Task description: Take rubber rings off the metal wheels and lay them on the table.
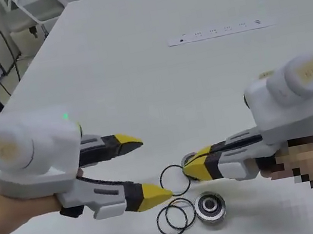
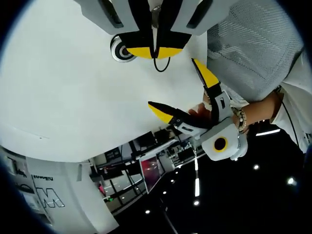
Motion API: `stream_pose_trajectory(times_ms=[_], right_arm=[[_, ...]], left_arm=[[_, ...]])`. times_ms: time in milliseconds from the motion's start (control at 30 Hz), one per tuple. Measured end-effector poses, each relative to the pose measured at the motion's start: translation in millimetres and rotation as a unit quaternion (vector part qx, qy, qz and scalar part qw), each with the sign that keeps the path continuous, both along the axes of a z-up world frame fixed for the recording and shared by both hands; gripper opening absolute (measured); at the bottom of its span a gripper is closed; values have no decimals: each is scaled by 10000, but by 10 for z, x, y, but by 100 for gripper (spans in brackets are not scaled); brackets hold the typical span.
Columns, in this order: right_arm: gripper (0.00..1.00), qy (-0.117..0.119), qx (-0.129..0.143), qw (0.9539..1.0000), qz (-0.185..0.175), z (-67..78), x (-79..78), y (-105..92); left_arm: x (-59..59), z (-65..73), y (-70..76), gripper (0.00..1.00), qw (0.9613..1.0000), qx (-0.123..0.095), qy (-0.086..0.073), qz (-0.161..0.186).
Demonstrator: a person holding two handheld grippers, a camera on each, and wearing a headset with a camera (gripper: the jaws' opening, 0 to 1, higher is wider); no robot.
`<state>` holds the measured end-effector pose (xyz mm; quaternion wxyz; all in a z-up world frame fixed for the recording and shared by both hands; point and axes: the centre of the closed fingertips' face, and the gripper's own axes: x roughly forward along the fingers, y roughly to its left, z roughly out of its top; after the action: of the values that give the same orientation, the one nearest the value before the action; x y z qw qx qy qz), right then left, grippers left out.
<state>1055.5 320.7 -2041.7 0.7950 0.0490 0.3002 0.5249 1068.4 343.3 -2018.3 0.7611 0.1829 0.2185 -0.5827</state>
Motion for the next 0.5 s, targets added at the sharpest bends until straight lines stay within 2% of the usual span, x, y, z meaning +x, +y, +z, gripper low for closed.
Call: stream_pose_trajectory(times_ms=[133,233,367,500], right_arm=[[0,47,-5,9996,286,-18,-127,108],[0,9,-160,9988,458,-82,-180,148],[0,-33,-291,9975,640,-146,-259,212],[0,-171,-424,9964,711,-167,-262,220]], left_arm=[[-6,-2,61,60,9999,-6,30,119],[-26,-18,84,61,9999,23,62,147],[-45,-34,61,62,9999,60,59,115],[-61,-53,36,62,9999,103,69,54]])
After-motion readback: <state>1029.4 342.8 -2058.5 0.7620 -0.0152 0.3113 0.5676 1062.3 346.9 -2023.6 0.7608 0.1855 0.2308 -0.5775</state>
